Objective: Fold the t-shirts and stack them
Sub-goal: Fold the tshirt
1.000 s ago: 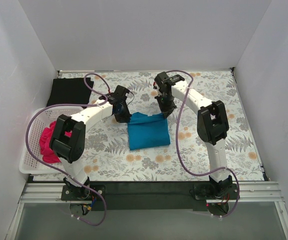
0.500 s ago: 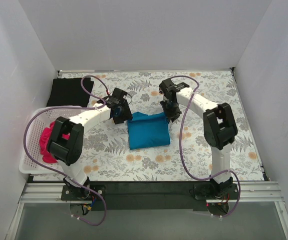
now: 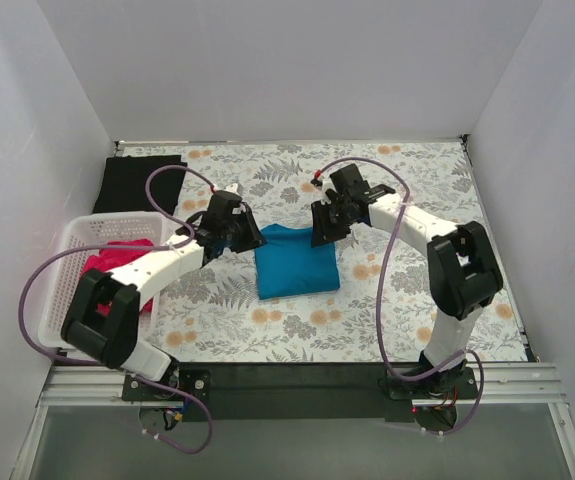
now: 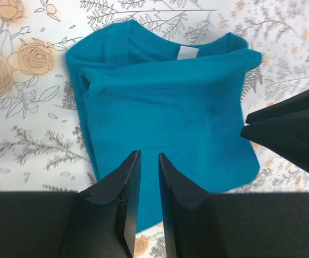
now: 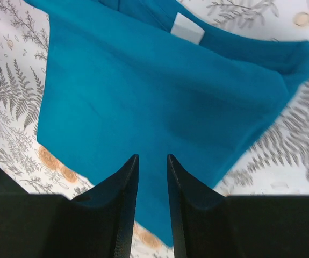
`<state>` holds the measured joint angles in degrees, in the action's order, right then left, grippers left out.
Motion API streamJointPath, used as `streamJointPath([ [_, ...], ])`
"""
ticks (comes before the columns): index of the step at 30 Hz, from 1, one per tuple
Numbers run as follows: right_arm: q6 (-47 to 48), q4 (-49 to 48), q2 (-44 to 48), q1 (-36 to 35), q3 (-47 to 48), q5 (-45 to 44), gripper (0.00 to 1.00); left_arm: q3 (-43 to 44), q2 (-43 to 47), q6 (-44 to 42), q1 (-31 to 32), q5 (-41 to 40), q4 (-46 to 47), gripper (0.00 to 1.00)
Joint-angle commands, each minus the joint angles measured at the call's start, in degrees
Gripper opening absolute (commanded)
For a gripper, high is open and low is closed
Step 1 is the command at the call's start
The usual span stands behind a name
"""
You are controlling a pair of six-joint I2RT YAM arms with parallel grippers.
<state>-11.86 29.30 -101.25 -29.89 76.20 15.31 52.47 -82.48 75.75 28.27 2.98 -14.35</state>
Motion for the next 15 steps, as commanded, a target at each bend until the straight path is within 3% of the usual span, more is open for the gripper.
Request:
streamJointPath([
  [1,-0.6,-11.1,-4.0,1.4,-0.1,11.0,0.33,2.7,-5.7,-1.4,-0.1,2.6,5.4,0.18],
  [9,-6.0,-24.0,-13.7,8.6,0.2,17.9,0.33,14.1,-24.2,-1.7,-4.8,4.9,7.7,0.16],
  [15,-11.8,-33.3,-15.8,13.1,-0.7,22.7,0.33,19.7,-27.7,-1.7,-6.8,6.8,7.3,0.22],
])
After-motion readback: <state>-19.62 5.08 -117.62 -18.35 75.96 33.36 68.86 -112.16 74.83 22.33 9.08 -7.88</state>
